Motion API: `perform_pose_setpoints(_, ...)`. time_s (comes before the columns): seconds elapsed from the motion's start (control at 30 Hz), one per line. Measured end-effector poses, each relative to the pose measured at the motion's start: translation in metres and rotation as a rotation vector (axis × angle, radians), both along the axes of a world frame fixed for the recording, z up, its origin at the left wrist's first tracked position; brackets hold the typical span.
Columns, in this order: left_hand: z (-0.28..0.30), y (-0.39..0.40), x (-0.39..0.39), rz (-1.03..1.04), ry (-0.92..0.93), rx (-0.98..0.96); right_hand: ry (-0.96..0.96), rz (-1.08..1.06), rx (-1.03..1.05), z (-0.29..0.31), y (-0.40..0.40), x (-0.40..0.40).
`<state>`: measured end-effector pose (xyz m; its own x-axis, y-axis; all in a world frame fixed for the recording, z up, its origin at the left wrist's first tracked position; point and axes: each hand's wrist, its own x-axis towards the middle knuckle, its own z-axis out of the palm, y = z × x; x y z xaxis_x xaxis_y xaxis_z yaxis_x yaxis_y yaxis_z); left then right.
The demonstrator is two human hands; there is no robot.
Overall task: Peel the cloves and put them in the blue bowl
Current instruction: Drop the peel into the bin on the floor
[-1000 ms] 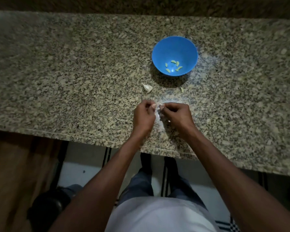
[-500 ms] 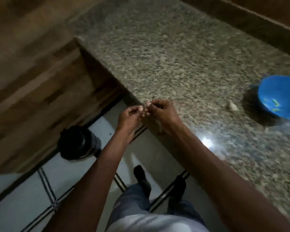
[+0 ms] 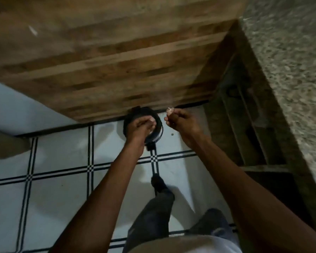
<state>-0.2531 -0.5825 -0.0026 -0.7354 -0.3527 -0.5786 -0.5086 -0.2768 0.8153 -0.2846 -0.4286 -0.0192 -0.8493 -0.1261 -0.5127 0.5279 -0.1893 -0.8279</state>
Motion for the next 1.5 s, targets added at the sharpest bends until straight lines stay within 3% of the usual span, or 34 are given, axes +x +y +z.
perform_pose_setpoints(0.2, -0.049, -0.086, -0.023, 0.101, -0.059, -0.004, -0.06, 0.075, 0.112, -0.044, -0.085, -0.037)
perform_pose_setpoints(0.47, -0.125, -0.132, -0.036, 0.145, -0.13, 0.024, -0.151, 0.143, 0.236, -0.115, -0.144, -0.058)
perform_pose_setpoints(0.83, -0.231, -0.147, -0.075, 0.06, -0.307, -0.087, -0.249, 0.175, 0.261, -0.224, -0.179, -0.088)
perform_pose_setpoints(1.07, -0.313, -0.152, -0.117, 0.057, -0.271, -0.008, -0.354, 0.072, 0.182, -0.307, -0.181, -0.132)
perform_pose_setpoints(1.27, -0.356, -0.166, -0.123, 0.103, -0.286, 0.048, -0.365, 0.008, 0.089, -0.341, -0.188, -0.145)
perform_pose_setpoints(1.43, -0.396, -0.188, -0.14, 0.05, -0.333, -0.078, -0.42, 0.059, 0.155, -0.378, -0.208, -0.166)
perform_pose_setpoints(1.5, -0.414, -0.195, -0.151, 0.01, -0.345, -0.117, -0.386, 0.2, 0.323, -0.409, -0.213, -0.176)
